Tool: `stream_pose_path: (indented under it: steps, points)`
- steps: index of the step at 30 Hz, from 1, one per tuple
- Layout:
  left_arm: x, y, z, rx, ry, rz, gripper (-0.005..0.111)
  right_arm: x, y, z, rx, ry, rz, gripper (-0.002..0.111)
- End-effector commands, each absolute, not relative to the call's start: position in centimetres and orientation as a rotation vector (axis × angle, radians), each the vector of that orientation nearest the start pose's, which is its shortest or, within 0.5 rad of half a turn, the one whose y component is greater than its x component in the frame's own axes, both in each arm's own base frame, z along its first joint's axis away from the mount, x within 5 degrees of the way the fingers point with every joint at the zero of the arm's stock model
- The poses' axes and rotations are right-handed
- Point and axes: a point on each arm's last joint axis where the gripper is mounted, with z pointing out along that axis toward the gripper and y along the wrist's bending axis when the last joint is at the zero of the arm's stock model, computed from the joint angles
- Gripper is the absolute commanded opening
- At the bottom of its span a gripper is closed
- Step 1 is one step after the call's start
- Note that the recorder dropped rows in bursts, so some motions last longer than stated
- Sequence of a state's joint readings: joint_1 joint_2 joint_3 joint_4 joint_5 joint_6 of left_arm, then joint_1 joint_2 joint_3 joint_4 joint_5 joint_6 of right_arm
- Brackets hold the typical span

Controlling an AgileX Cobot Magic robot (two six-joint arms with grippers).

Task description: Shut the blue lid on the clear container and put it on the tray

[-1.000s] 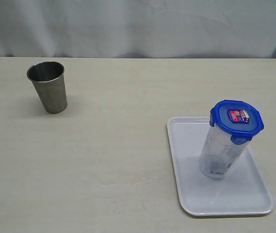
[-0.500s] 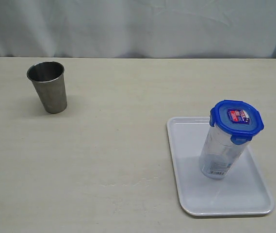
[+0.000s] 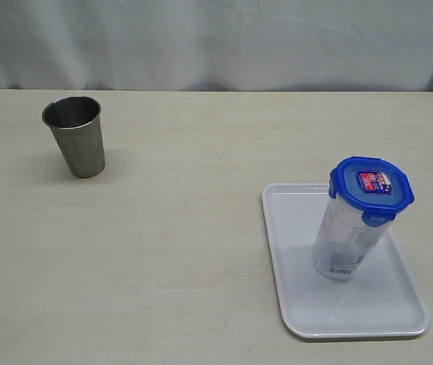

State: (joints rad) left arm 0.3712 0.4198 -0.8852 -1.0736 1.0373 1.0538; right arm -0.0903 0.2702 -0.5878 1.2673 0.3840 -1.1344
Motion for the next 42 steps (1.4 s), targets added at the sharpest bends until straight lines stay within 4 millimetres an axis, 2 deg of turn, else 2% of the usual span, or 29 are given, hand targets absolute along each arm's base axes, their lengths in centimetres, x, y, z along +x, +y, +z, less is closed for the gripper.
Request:
stream_pose_path:
  steps: [1, 4, 10, 17, 24, 26, 30, 36, 39, 42]
  points:
    - [1.7, -5.3, 41.5, 0.344, 1.543, -0.104, 0.103, 4.3, 2.9, 37.7, -0.192, 1.296, 0.255, 0.004]
    - [0.1, -5.3, 41.5, 0.233, 1.492, -0.078, 0.103, 4.3, 2.9, 37.7, -0.192, 1.296, 0.255, 0.004]
    - [-1.9, -5.5, 41.5, 0.148, 1.420, -0.065, 0.103, 4.3, 2.9, 37.7, -0.192, 1.296, 0.255, 0.004]
    - [-3.6, -5.1, 41.3, -0.086, 1.354, -0.152, 0.103, 4.3, 2.9, 37.7, -0.192, 1.296, 0.255, 0.004]
    - [-5.1, -5.4, 41.3, -0.157, 1.263, -0.182, 0.103, 4.3, 2.9, 37.7, -0.192, 1.296, 0.255, 0.004]
    - [-5.6, -5.1, 41.0, -0.238, 1.245, -0.197, 0.103, 4.3, 2.9, 37.7, -0.192, 1.296, 0.255, 0.004]
    - [-6.2, -3.3, 40.2, -0.546, 1.213, -0.222, 0.103, 4.3, 2.9, 37.7, -0.192, 1.296, 0.255, 0.004]
    - [-6.2, -2.3, 40.1, -0.509, 1.214, -0.210, 0.103, 4.3, 2.9, 37.7, -0.192, 1.296, 0.255, 0.004]
    - [-4.2, -1.0, 38.8, -0.387, 1.229, -0.258, 0.103, 4.3, 2.9, 37.7, -0.192, 1.296, 0.255, 0.004]
    - [-2.8, -0.6, 37.7, -0.300, 1.234, -0.228, 0.103, 4.3, 2.9, 37.7, -0.192, 1.296, 0.255, 0.004]
